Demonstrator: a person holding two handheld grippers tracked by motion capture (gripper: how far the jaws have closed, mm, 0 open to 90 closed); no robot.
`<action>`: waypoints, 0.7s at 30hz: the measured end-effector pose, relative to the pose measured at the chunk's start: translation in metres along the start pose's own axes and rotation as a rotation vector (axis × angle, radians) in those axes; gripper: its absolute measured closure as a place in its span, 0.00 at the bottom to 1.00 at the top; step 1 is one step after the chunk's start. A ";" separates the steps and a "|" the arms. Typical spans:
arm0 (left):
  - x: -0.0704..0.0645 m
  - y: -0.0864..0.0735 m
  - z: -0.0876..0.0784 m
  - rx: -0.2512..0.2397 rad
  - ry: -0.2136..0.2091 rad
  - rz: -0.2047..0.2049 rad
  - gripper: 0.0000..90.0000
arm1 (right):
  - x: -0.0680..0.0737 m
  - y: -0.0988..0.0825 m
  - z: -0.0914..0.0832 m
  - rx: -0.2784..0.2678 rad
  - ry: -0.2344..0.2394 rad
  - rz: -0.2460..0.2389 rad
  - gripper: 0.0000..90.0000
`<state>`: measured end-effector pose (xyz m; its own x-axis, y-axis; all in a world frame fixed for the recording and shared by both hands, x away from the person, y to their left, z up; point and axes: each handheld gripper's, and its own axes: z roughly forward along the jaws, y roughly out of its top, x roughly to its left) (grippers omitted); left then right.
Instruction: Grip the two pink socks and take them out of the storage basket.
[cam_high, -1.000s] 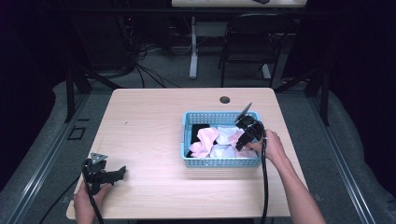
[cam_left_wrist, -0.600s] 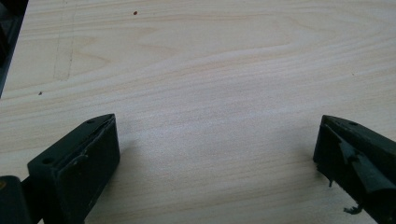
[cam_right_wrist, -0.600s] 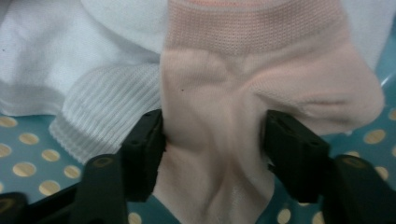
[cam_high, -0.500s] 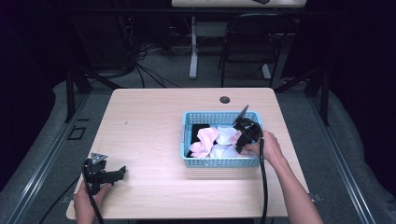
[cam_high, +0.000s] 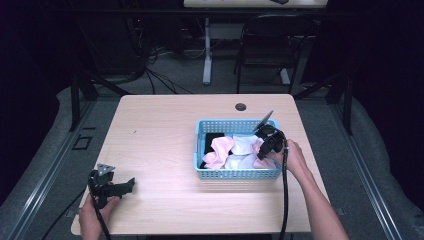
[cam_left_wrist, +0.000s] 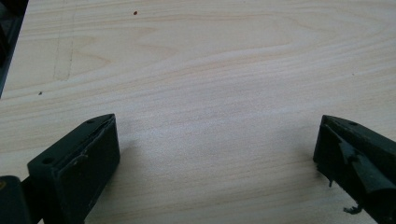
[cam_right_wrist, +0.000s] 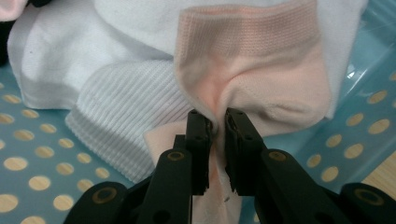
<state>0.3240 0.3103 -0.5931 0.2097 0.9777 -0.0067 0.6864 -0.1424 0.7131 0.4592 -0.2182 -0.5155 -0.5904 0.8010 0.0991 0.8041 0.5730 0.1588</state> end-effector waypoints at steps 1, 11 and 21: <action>0.000 0.000 0.000 0.000 0.000 0.000 0.01 | 0.000 0.000 -0.001 -0.001 -0.001 -0.002 0.90; 0.000 0.000 0.000 0.000 0.000 0.000 0.01 | 0.002 -0.004 -0.019 -0.060 0.011 0.004 0.90; 0.000 0.000 0.000 0.000 0.000 0.000 0.01 | 0.003 -0.004 -0.042 -0.092 -0.012 -0.010 0.90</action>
<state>0.3240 0.3103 -0.5931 0.2098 0.9777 -0.0068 0.6866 -0.1424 0.7129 0.4510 -0.2253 -0.4741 -0.5966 0.7979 0.0855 0.7883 0.5627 0.2489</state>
